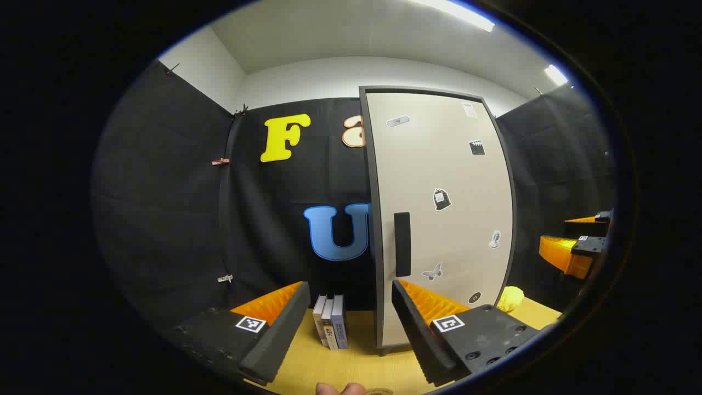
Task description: Open the cabinet door with the right hand, grasp the bottle in the cabinet with the left hand and place it on the coaster, then close the cabinet door with the right hand.
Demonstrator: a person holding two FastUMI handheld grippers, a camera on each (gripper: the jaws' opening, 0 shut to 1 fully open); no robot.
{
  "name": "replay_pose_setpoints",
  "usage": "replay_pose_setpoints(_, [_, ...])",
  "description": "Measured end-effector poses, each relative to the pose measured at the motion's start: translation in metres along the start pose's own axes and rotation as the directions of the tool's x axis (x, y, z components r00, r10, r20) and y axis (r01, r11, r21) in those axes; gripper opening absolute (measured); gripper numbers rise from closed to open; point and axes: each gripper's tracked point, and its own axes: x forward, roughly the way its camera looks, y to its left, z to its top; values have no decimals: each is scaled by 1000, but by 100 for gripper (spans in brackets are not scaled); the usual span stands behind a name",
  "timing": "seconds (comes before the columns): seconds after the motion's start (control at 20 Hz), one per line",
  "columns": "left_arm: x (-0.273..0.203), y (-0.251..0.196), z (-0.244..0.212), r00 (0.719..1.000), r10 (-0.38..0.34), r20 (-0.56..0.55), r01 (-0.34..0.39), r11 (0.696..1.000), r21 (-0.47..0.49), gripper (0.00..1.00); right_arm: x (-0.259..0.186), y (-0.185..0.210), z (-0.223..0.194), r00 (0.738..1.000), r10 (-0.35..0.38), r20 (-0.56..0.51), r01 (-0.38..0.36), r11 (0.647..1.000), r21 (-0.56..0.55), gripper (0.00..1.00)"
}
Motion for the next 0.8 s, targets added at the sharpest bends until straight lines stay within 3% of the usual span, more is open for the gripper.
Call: replay_pose_setpoints(0.8, [-2, -1, 4, 1000, -6, 11, 6, 1000, -1, 94, -6, -9, 1, 1000, -25, -2, 25, 1000, 12, 97])
